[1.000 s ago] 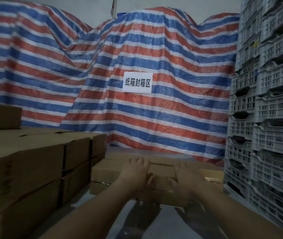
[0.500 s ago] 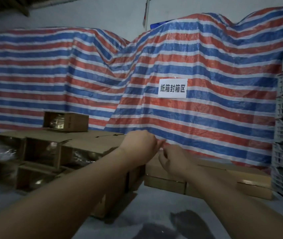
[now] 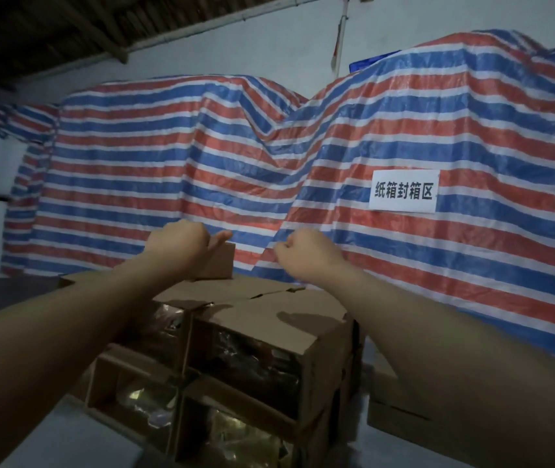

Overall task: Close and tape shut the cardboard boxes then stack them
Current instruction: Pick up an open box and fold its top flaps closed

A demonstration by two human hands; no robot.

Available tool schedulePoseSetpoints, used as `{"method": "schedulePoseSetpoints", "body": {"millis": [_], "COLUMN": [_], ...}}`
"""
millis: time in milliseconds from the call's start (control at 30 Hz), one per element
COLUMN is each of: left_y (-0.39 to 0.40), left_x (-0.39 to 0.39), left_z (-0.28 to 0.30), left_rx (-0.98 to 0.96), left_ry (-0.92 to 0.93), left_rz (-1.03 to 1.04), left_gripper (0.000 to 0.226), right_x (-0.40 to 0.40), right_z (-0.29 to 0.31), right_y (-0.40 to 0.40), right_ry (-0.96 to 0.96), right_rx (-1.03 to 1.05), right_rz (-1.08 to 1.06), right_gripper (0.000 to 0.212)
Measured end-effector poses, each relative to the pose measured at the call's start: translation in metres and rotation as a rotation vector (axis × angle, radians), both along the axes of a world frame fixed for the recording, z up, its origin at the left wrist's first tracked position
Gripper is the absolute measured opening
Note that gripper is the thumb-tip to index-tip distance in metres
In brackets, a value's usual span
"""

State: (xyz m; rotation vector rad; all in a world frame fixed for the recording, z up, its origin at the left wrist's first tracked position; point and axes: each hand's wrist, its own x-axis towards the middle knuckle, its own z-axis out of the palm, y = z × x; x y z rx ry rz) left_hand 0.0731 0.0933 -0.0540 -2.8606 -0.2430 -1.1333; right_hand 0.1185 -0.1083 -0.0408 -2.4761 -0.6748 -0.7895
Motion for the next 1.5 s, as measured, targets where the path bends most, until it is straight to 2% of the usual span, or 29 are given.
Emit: {"method": "schedulePoseSetpoints", "body": {"millis": [133, 233, 300, 400, 467, 533, 600, 700, 767, 833, 967, 1067, 1133, 1233, 1367, 1500], "left_y": [0.055, 0.092, 0.114, 0.139, 0.153, 0.161, 0.160, 0.154, 0.150, 0.142, 0.118, 0.099, 0.086, 0.059, 0.008, -0.055], "left_x": [0.057, 0.102, 0.130, 0.169, 0.187, 0.199, 0.205, 0.209, 0.206, 0.199, 0.170, 0.144, 0.125, 0.094, 0.045, -0.010], "left_z": [-0.001, -0.001, -0.001, 0.003, 0.008, 0.014, 0.017, 0.016, 0.019, 0.025, 0.042, 0.064, 0.077, 0.096, 0.123, 0.142], "left_rx": [-0.165, -0.147, -0.121, 0.022, 0.109, 0.133, 0.133, 0.073, 0.086, 0.099, 0.053, 0.162, 0.155, 0.135, 0.110, -0.023], "left_ry": [-0.074, -0.061, -0.030, 0.011, 0.049, 0.099, 0.167, 0.234, 0.208, 0.131, -0.100, -0.135, -0.148, -0.189, -0.234, -0.206], "left_rz": [0.093, 0.087, 0.086, 0.158, 0.211, 0.234, 0.205, 0.117, 0.105, 0.094, -0.105, -0.108, -0.112, -0.180, -0.274, -0.452], "left_gripper": [0.011, 0.007, 0.018, 0.057, 0.077, 0.083, 0.071, 0.030, 0.019, 0.018, 0.018, 0.020, 0.017, 0.018, 0.015, 0.020], "right_x": [0.059, 0.095, 0.113, 0.133, 0.144, 0.154, 0.162, 0.164, 0.165, 0.163, 0.150, 0.128, 0.108, 0.070, 0.007, -0.057], "right_z": [0.026, 0.042, 0.047, 0.047, 0.044, 0.041, 0.039, 0.035, 0.036, 0.036, 0.037, 0.050, 0.066, 0.095, 0.128, 0.150], "right_y": [0.062, 0.107, 0.129, 0.149, 0.155, 0.159, 0.161, 0.166, 0.171, 0.174, 0.174, 0.159, 0.146, 0.115, 0.057, -0.011], "right_ry": [0.041, 0.027, 0.010, 0.016, 0.046, 0.065, 0.078, 0.093, 0.080, 0.067, 0.073, 0.022, 0.046, 0.058, 0.010, 0.068], "right_rx": [-0.133, -0.288, -0.361, -0.405, -0.418, -0.432, -0.414, -0.416, -0.394, -0.305, -0.045, 0.129, 0.204, 0.195, 0.159, 0.164], "right_rz": [0.065, 0.066, 0.077, 0.113, 0.108, 0.083, 0.082, 0.091, 0.118, 0.165, 0.245, 0.192, 0.171, 0.141, 0.059, -0.005], "right_gripper": [0.040, 0.033, 0.030, 0.029, 0.049, 0.059, 0.062, 0.063, 0.053, 0.045, 0.031, 0.030, 0.018, 0.005, 0.006, 0.006]}}
